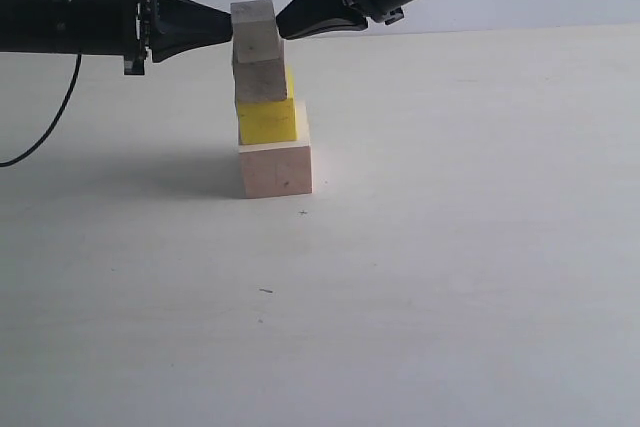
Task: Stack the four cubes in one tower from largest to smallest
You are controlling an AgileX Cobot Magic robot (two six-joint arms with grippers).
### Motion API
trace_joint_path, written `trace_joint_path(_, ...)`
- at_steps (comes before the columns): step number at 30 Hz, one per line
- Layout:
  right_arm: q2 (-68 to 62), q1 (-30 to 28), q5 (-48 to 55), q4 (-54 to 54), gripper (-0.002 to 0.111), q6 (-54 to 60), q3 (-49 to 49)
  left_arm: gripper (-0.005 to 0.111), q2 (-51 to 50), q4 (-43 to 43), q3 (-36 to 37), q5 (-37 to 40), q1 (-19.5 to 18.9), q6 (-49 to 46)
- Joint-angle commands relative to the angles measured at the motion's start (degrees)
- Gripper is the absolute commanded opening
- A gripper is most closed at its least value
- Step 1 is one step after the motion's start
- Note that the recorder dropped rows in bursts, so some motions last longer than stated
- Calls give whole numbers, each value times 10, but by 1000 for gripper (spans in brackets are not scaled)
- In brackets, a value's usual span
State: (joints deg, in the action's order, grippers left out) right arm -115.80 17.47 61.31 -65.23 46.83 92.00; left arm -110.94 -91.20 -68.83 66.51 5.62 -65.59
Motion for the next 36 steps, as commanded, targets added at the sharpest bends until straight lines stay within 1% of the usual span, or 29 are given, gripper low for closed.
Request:
trace_joint_path(1, -1, 0, -1, 1, 0, -1, 4, 0, 6, -7, -4, 10, 0, 0)
trace_joint_path(7, 19, -8, -15, 45, 0, -27, 4, 0, 6, -7, -4, 3, 0, 0)
trace_joint_path(13, 39, -29, -18, 49, 0, -34, 4, 0, 9, -5, -4, 10, -35, 6)
trace_joint_path(14, 41, -35, -18, 49, 0, -34, 4, 0, 17, 3, -4, 12, -47, 6)
trace_joint_path(16, 44, -41, -29, 49, 0, -26, 4, 0, 31, 16, -4, 8, -60, 6)
trace_joint_path(18, 50, -45, -33, 53, 0, -14, 4, 0, 54, 38, -4, -9, -75, 6)
trace_joint_path(19, 53, -45, -42, 57, 0, -14, 4, 0, 72, 52, -2, -27, -85, 6)
trace_joint_path(20, 69, -45, -78, 66, 0, -14, -9, 0, 102, 61, 19, -70, -98, 5)
trace_joint_path(21, 80, -45, -105, 69, 0, -14, -22, 0, 123, 61, 35, -95, -105, -4)
trace_joint_path(22, 104, -45, -156, 72, 0, -8, -55, 0, 167, 60, 66, -136, -117, -24)
trace_joint_path(23, 121, -45, -188, 69, 0, 2, -79, 0, 190, 50, 85, -159, -123, -35)
trace_joint_path(24, 156, -45, -256, 52, 0, 32, -130, 0, 233, 26, 118, -192, -132, -64)
trace_joint_path(25, 178, -45, -294, 22, 0, 62, -161, 0, 258, 21, 135, -206, -137, -74)
trace_joint_path(26, 230, -45, -371, -69, 0, 156, -220, 0, 313, 18, 166, -246, -146, -88)
trace_joint_path(27, 289, -45, -411, -188, 0, 281, -263, 0, 363, 17, 188, -305, -151, -103)
trace_joint_path(28, 319, -45, -419, -242, 0, 359, -280, 0, 403, 18, 196, -342, -154, -110)
trace_joint_path(29, 371, -45, -419, -308, 0, 466, -289, 0, 460, 19, 200, -398, -155, -122)
trace_joint_path(31, 443, -45, -417, -347, 0, 559, -281, 0, 543, 19, 193, -463, -155, -122)
trace_joint_path(32, 468, -45, -422, -347, 0, 579, -278, 0, 567, 19, 192, -480, -155, -122)
trace_joint_path(33, 511, -45, -466, -347, 0, 596, -276, 0, 609, 28, 189, -510, -155, -124)
trace_joint_path(34, 535, -45, -498, -347, 0, 598, -276, 0, 631, 42, 189, -523, -155, -124)
trace_joint_path(35, 580, -45, -557, -347, 0, 598, -277, 0, 669, 60, 191, -541, -155, -124)
trace_joint_path(36, 620, -45, -579, -347, 0, 603, -283, 0, 708, 60, 201, -563, -155, -124)
